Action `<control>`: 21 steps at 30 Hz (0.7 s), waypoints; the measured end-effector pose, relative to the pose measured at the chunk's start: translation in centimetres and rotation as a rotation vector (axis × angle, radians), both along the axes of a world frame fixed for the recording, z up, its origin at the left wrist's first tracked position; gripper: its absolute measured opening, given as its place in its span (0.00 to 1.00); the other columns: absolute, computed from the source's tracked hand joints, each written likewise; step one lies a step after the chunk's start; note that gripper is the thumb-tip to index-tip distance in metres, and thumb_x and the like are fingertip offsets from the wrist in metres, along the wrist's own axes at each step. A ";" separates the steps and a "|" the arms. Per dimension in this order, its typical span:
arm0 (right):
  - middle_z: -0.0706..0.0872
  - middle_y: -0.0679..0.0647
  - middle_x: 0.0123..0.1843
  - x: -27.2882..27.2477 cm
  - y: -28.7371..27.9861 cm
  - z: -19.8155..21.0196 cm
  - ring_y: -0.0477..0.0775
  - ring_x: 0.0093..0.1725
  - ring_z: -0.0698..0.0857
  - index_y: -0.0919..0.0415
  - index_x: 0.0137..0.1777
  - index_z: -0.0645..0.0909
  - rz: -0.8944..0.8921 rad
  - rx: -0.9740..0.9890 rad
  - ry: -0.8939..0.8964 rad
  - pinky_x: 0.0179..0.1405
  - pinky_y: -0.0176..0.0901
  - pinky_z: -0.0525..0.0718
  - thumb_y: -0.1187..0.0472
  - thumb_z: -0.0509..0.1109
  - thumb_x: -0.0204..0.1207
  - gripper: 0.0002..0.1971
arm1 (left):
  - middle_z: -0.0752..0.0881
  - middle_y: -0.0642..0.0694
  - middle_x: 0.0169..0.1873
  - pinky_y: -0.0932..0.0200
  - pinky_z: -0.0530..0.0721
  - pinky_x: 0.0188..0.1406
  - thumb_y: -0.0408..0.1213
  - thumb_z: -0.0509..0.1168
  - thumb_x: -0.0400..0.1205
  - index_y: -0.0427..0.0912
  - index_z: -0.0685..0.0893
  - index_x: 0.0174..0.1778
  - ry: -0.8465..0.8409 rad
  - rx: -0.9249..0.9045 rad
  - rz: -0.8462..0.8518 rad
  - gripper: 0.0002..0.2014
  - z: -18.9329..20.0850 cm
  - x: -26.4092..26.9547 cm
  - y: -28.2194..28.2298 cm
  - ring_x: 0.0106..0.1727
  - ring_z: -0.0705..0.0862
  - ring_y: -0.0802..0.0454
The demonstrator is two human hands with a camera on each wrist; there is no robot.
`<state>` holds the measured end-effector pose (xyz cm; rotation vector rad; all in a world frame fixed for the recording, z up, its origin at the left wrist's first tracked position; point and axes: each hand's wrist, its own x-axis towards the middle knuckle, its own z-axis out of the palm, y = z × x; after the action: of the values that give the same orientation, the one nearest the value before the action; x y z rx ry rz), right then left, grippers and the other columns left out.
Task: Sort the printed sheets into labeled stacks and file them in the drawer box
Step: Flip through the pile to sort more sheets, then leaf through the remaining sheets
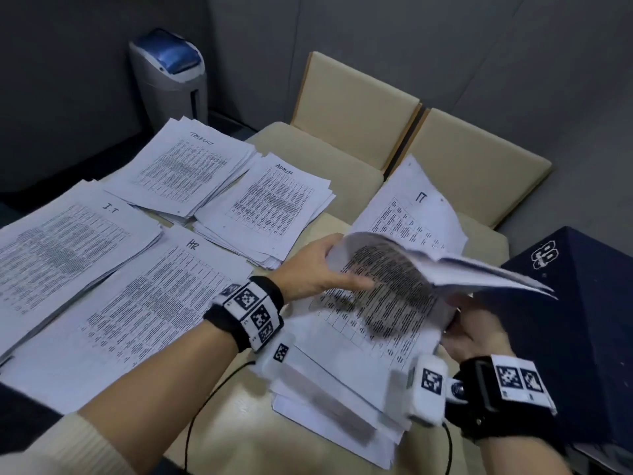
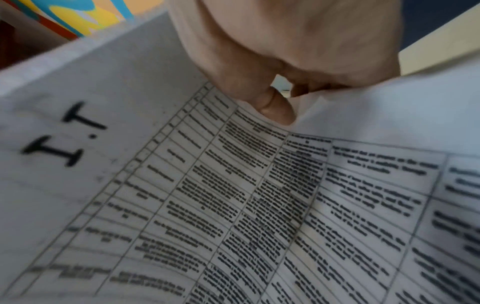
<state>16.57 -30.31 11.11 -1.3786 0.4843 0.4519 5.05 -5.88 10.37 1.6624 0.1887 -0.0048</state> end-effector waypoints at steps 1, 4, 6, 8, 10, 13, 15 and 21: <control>0.88 0.59 0.44 0.1 0.2 0.5 0.53 0.40 0.84 0.62 0.46 0.82 -0.009 -0.031 -0.023 0.37 0.43 0.84 0.66 0.67 0.76 0.04 | 0.87 0.55 0.58 0.48 0.82 0.65 0.61 0.79 0.64 0.54 0.80 0.63 -0.014 0.029 0.012 0.34 -0.2 0.1 -0.1 0.58 0.85 0.61; 0.89 0.59 0.59 -0.5 1.1 1.5 0.53 0.50 0.90 0.67 0.66 0.82 -0.025 0.144 -0.101 0.53 0.50 0.86 0.62 0.71 0.78 0.18 | 0.83 0.54 0.34 0.60 0.82 0.32 0.43 0.74 0.79 0.47 0.81 0.51 -0.092 0.006 0.178 0.10 -0.4 0.6 -1.5 0.29 0.80 0.64; 0.87 0.62 0.63 -1.3 1.8 2.7 0.37 0.44 0.89 0.72 0.70 0.77 -0.025 0.255 -0.115 0.55 0.34 0.85 0.62 0.63 0.86 0.17 | 0.83 0.52 0.36 0.59 0.81 0.29 0.37 0.68 0.85 0.42 0.79 0.59 -0.158 0.233 0.357 0.09 -0.5 0.7 -2.2 0.28 0.80 0.63; 0.83 0.67 0.58 -2.9 3.0 4.4 0.31 0.34 0.83 0.76 0.69 0.76 -0.038 0.260 -0.176 0.36 0.21 0.78 0.59 0.60 0.88 0.19 | 0.83 0.49 0.42 0.58 0.81 0.29 0.39 0.66 0.86 0.40 0.74 0.68 -0.220 0.278 0.435 0.16 -0.1 0.6 -2.9 0.29 0.79 0.56; 0.84 0.67 0.55 -4.5 3.0 3.8 0.38 0.37 0.83 0.72 0.66 0.77 0.070 0.189 -0.366 0.31 0.23 0.77 0.56 0.61 0.88 0.18 | 0.85 0.45 0.45 0.47 0.88 0.33 0.43 0.68 0.84 0.47 0.69 0.66 -0.256 0.129 0.482 0.18 -0.1 0.0 -3.7 0.34 0.84 0.45; 0.87 0.52 0.61 -5.8 2.8 0.5 0.37 0.55 0.87 0.64 0.69 0.77 0.188 0.042 -0.540 0.55 0.33 0.82 0.57 0.67 0.84 0.17 | 0.82 0.45 0.59 0.44 0.89 0.55 0.50 0.74 0.77 0.54 0.63 0.65 -0.199 0.046 0.595 0.29 -2.7 -0.9 -3.5 0.53 0.88 0.46; 0.87 0.52 0.63 -6.6 3.0 -2.1 0.49 0.61 0.86 0.62 0.69 0.78 0.350 -0.166 -0.559 0.60 0.45 0.81 0.55 0.69 0.83 0.19 | 0.79 0.45 0.65 0.45 0.85 0.64 0.52 0.74 0.77 0.51 0.60 0.73 -0.051 0.065 0.602 0.36 -5.0 -1.8 -3.4 0.61 0.85 0.46; 0.78 0.53 0.39 -8.7 4.2 -5.4 0.53 0.43 0.75 0.59 0.44 0.74 0.449 -0.490 -0.690 0.38 0.45 0.71 0.51 0.59 0.87 0.14 | 0.86 0.41 0.61 0.40 0.86 0.59 0.51 0.63 0.86 0.42 0.72 0.74 0.168 0.204 0.501 0.24 -8.7 -5.4 -2.8 0.57 0.87 0.43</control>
<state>7.87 -26.13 5.69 -2.0100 -0.3150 0.1882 -0.34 -8.64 1.65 1.7774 0.7499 0.2616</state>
